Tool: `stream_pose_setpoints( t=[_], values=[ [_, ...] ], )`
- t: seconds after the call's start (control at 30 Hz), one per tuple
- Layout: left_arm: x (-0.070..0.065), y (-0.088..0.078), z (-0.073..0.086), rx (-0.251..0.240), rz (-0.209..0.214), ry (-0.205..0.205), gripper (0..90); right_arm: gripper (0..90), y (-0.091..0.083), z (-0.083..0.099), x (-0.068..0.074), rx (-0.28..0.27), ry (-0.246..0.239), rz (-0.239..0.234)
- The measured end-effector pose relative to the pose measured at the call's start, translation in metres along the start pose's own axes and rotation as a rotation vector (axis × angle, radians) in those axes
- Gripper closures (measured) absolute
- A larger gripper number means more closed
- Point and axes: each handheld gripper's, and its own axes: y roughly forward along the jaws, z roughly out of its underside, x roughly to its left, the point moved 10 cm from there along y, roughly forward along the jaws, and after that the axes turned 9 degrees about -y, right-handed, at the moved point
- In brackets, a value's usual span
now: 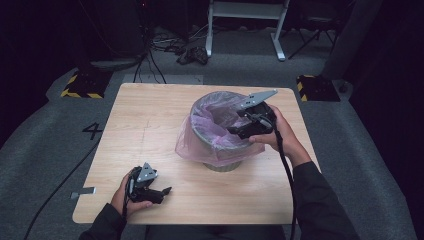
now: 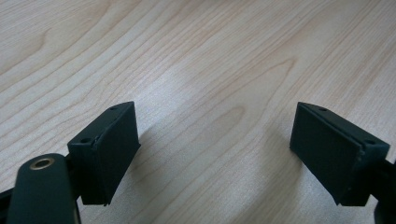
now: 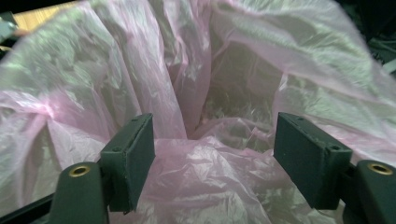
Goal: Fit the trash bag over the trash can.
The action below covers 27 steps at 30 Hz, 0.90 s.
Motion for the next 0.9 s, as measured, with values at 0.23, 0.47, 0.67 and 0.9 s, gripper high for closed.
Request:
stream_pose_setpoints(
  t=[0.23, 0.47, 0.67, 0.9],
  values=[
    [0.000, 0.000, 0.000, 0.000, 0.000, 0.000, 15.2, 27.3, 0.010, 0.004, 0.003, 0.073, -0.012, -0.025],
    [0.000, 0.000, 0.000, 0.000, 0.000, 0.001, 15.2, 24.6, 0.018, 0.009, 0.003, 0.149, -0.003, -0.061],
    [0.000, 0.000, 0.000, 0.001, 0.000, 0.001, 15.2, 24.0, 0.021, 0.015, 0.003, 0.248, 0.017, -0.083],
    [0.000, 0.000, 0.000, 0.000, 0.000, 0.000, 15.2, 23.9, 0.023, 0.019, 0.004, 0.313, 0.040, -0.106]
  ],
)
